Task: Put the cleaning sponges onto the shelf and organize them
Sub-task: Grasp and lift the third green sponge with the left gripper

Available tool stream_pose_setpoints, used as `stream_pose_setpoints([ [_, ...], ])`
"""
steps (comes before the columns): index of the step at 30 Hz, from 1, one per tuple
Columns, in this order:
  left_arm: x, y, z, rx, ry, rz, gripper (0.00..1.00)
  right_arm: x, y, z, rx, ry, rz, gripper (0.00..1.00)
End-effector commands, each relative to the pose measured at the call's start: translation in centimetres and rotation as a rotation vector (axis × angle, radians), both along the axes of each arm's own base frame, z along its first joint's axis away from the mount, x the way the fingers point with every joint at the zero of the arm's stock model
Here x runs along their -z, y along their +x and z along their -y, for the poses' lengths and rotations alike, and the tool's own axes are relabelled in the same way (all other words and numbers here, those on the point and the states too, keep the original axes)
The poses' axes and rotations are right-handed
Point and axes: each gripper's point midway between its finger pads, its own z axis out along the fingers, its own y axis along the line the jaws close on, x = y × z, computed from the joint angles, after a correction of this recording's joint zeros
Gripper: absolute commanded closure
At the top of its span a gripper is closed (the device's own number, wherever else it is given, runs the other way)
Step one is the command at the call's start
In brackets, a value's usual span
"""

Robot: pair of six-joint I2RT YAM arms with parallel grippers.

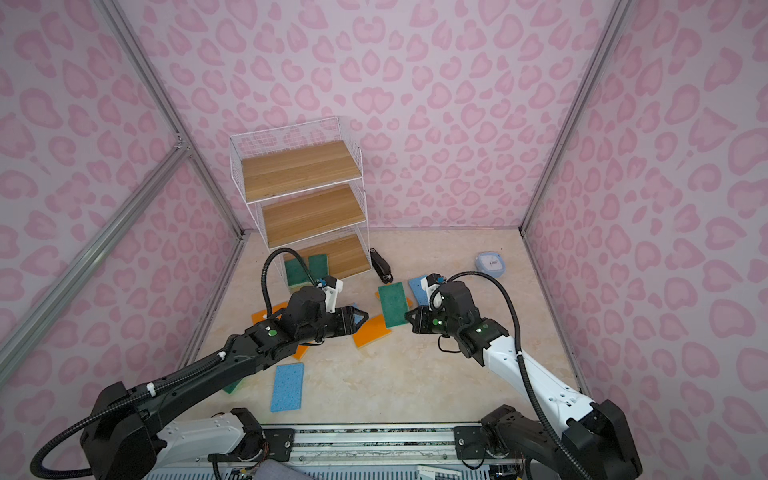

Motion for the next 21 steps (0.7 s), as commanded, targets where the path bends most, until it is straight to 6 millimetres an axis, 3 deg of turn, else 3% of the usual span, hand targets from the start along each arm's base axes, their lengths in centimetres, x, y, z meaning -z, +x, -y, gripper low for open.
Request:
stream_pose_setpoints([
  [1,-2.5,1.1,1.7,-0.003,-0.122,0.048,0.46,-2.0,1.3,-1.8,-0.01,0.101,0.037,1.0],
  [7,-3.5,2.0,2.1,-0.029,-0.164,0.078,0.52,-3.1,1.4,-4.4,-0.052,0.135,0.042,1.0],
  [12,-3.1,2.3,2.4,-0.038,-0.175,0.072,0.58,-3.7,1.2,-5.7,-0.063,0.182,0.044,1.0],
  [13,-3.1,2.4,2.3,-0.041,-0.173,0.073,0.62,-3.7,1.2,-5.8,-0.063,0.187,0.044,1.0],
  [16,-3.2,2.6,2.2,-0.053,-0.163,0.077,0.95,-3.7,1.4,-5.8,-0.052,0.192,0.043,1.0],
  [18,-3.3,2.8,1.9,-0.066,-0.163,0.083,0.96,-3.4,1.4,-5.9,-0.054,0.181,0.036,0.99],
  [19,-3.3,2.8,1.9,-0.072,-0.165,0.082,0.96,-3.3,1.5,-5.9,-0.058,0.175,0.035,0.89],
  [21,-2.9,3.1,1.4,-0.103,-0.162,0.07,0.96,-3.3,1.5,-6.0,-0.06,0.177,0.032,0.58],
])
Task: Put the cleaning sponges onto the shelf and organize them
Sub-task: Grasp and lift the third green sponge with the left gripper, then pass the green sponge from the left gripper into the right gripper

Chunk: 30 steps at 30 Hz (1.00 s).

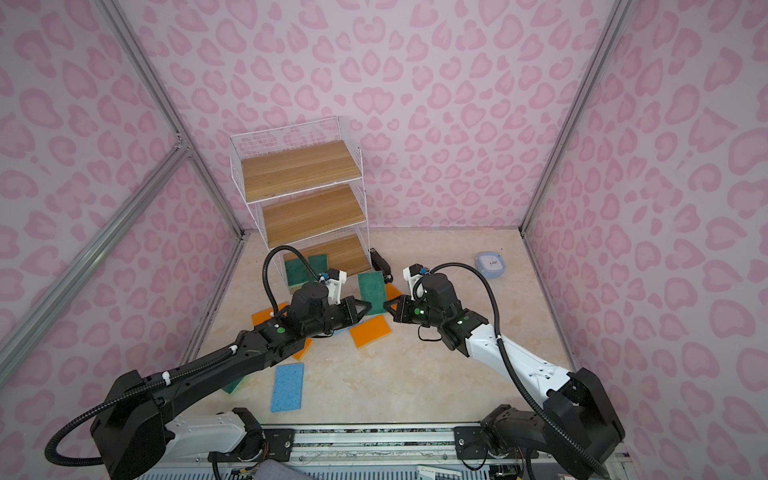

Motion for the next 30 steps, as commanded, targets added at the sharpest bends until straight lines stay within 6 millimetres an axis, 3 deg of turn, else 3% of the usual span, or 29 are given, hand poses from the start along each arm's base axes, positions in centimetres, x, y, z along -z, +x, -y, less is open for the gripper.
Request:
stream_pose_setpoints([
  [1,-0.3,0.9,-0.8,-0.069,-0.024,0.006,0.96,-1.1,0.3,-0.5,-0.013,0.033,0.032,0.51],
  [5,1.0,1.1,-2.7,-0.157,-0.066,-0.021,0.96,-1.1,0.0,-0.3,-0.002,0.073,0.021,0.42],
  [12,-0.9,0.8,-6.0,-0.302,-0.206,0.029,0.96,-1.5,-0.2,-1.6,-0.031,0.221,-0.023,0.42],
  [19,-2.4,0.4,-6.8,-0.323,-0.263,0.058,0.96,-2.2,0.1,-4.7,-0.072,0.345,-0.064,0.42],
  [26,-2.7,0.9,-6.7,-0.316,-0.285,0.052,0.96,-2.7,0.7,-6.2,-0.092,0.41,-0.084,0.69],
  [30,-2.9,1.2,-6.7,-0.311,-0.302,0.046,0.96,-2.8,1.1,-6.6,-0.097,0.428,-0.088,0.7],
])
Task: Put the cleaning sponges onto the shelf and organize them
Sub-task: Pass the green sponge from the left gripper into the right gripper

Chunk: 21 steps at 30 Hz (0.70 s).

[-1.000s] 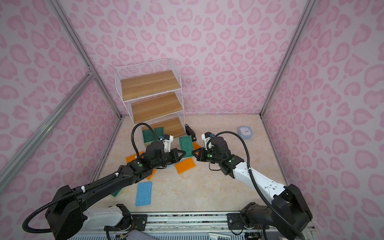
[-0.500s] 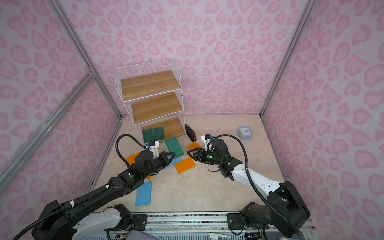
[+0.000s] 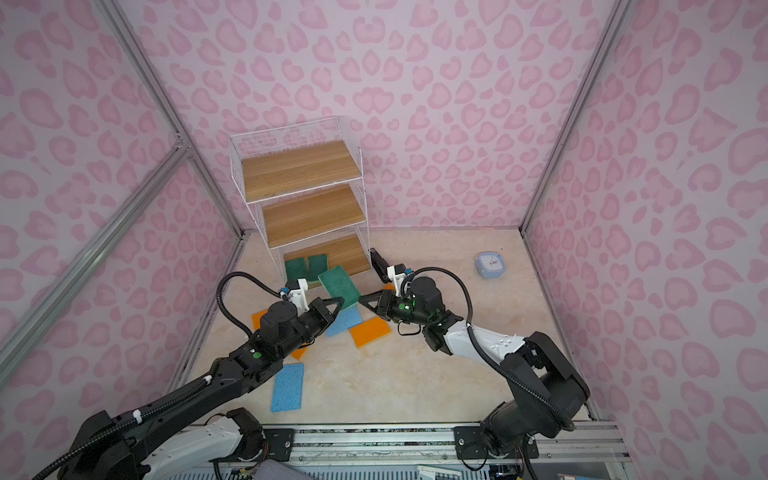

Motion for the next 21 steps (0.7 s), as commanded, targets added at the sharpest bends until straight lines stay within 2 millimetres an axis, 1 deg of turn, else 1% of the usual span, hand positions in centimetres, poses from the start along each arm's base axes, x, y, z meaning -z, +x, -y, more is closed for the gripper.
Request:
stream_pose_setpoints([
  [1,-1.9,0.3,0.5,0.018,-0.059,0.044,0.96,-1.8,0.2,-0.6,-0.019,0.067,0.036,0.67],
  [3,-2.1,0.4,0.6,0.025,-0.065,0.045,0.96,-2.0,0.5,-0.8,-0.021,0.077,0.037,0.61],
  [6,-2.4,0.5,0.7,0.029,-0.081,0.045,0.96,-1.7,0.9,-1.1,-0.019,0.074,0.032,0.56],
  [8,-2.7,0.5,0.7,0.03,-0.084,0.051,0.96,-1.5,1.1,-1.3,-0.019,0.078,0.025,0.56],
  [12,-2.9,0.5,0.6,0.032,-0.084,0.058,0.96,-1.2,1.5,-1.5,-0.01,0.079,0.02,0.65],
  [13,-3.0,0.5,0.5,0.029,-0.086,0.061,0.96,-1.0,1.6,-1.5,-0.008,0.078,0.016,0.65],
  [17,-3.2,0.6,-0.1,0.015,-0.088,0.069,0.96,-0.6,1.9,-1.7,-0.004,0.072,0.005,0.59],
  [21,-3.6,0.6,-0.5,0.007,-0.093,0.076,0.96,-0.8,2.0,-1.8,-0.005,0.074,0.006,0.53],
])
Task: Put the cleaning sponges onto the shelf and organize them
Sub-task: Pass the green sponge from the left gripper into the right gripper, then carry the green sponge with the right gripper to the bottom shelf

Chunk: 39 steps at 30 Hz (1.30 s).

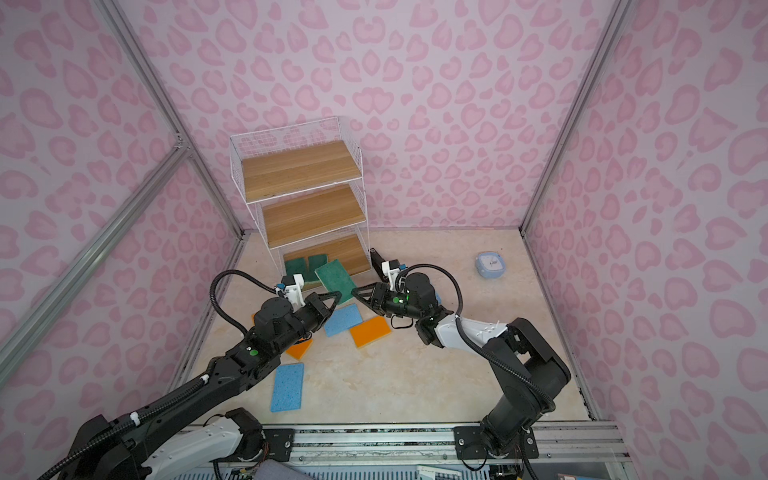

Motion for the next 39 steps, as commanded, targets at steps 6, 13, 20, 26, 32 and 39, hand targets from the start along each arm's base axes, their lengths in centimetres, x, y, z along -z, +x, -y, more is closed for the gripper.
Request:
stream_pose_setpoints([
  [6,-1.4,0.1,0.1,0.017,-0.041,0.043,0.96,-0.6,0.6,-0.2,0.016,0.026,0.028,0.68],
  [13,-0.5,0.3,0.9,0.057,-0.018,0.032,0.96,-0.4,1.2,-0.7,0.024,0.032,0.031,0.97],
  [20,1.1,-0.5,0.7,0.088,0.075,0.018,0.02,1.2,1.8,-0.3,0.056,-0.027,0.025,1.0],
  [26,3.3,-2.8,-3.0,0.028,0.266,-0.013,0.02,3.5,2.8,0.1,0.104,-0.095,0.014,1.0],
  [32,5.8,-4.8,-6.5,-0.014,0.397,-0.089,0.02,5.4,5.0,0.6,0.193,-0.184,0.044,1.0],
  [39,8.2,-6.1,-9.3,-0.038,0.414,-0.167,0.03,7.8,8.3,-0.4,0.273,-0.254,0.032,1.0],
])
